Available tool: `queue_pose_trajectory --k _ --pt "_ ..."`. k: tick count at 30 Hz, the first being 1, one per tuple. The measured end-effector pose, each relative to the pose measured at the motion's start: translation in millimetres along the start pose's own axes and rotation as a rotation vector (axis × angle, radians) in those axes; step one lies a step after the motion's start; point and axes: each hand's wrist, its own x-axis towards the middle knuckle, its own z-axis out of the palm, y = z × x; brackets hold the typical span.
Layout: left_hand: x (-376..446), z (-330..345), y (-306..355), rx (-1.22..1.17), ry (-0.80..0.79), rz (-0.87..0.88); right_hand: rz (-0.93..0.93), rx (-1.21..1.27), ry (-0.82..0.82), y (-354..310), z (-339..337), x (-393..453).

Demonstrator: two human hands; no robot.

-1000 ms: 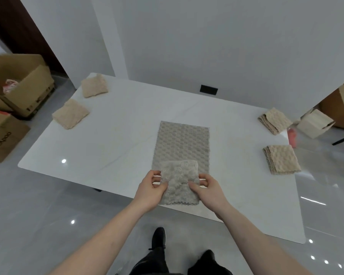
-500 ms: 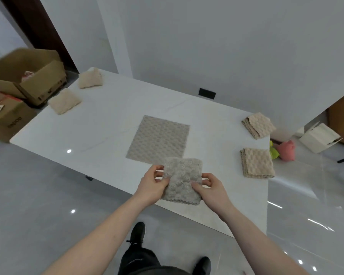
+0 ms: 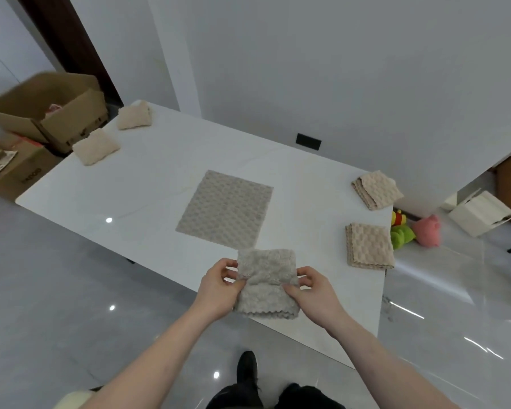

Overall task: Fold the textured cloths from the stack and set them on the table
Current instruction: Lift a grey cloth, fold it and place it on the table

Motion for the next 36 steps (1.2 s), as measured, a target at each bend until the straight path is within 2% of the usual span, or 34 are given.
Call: queue_pose_trajectory --k 8,15,28,36 --pt "4.8 38.8 12.3 0.024 -0.063 0.022 0.003 -0.031 0.053 17.0 -34.9 1.7" --pt "7.2 85.5 16.7 0.085 -0.021 -0.02 0.005 -0.075 -0.033 33.9 -81.3 21.1" --pt "-21.2 231.3 28.1 0.133 0.026 -0.133 0.047 -0.184 -0.239 110.2 -202.5 52.9" --pt "-31.9 280.6 19.8 0.129 0.074 -0.213 0.13 -0.233 -0.258 156.1 -219.6 61.7"
